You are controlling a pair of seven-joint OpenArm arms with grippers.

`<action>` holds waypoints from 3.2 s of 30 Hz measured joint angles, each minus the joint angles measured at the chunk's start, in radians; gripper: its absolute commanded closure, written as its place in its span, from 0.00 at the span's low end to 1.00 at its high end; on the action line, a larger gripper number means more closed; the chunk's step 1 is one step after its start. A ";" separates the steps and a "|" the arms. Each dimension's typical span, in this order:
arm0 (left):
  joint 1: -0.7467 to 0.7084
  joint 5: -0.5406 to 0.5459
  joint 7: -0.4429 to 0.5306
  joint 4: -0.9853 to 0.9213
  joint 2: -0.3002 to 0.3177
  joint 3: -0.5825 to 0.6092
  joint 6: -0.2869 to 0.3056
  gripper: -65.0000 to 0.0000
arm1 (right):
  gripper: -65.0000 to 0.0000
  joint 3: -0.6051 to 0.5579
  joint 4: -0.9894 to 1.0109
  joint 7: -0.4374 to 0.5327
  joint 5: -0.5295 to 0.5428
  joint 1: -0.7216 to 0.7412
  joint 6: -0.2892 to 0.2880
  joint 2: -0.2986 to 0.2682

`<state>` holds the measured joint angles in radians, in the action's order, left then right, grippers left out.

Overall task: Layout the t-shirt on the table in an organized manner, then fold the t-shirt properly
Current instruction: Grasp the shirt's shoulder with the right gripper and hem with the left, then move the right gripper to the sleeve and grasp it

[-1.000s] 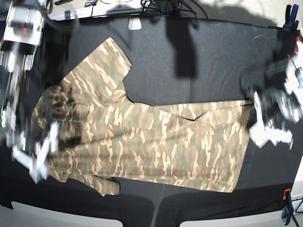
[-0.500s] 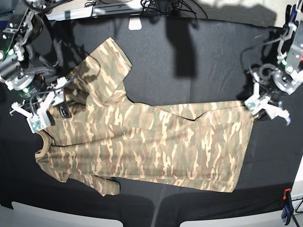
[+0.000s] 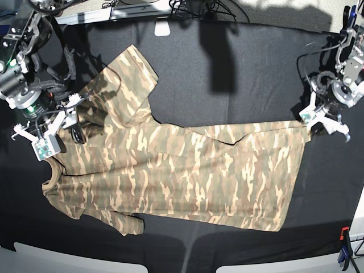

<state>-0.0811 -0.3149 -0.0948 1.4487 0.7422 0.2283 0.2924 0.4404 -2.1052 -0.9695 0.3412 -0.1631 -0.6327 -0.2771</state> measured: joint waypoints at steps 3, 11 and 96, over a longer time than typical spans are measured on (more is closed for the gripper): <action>0.030 0.000 0.000 -0.002 0.001 0.000 -0.002 0.67 | 0.60 0.000 0.000 0.000 0.000 0.000 0.000 0.000; 0.032 0.000 -0.002 -0.006 0.000 0.000 0.052 0.67 | 0.60 0.000 0.000 0.000 0.000 0.000 0.000 0.000; 0.142 -0.109 0.252 -0.245 -0.088 0.000 0.067 1.00 | 0.60 -0.953 0.129 0.186 -0.757 -0.341 0.566 -0.208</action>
<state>0.0608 -0.4236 0.1574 1.2041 0.6540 0.2279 0.3595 -0.5125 -1.9759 -0.7834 -0.4156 -0.5041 -0.0662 -0.4850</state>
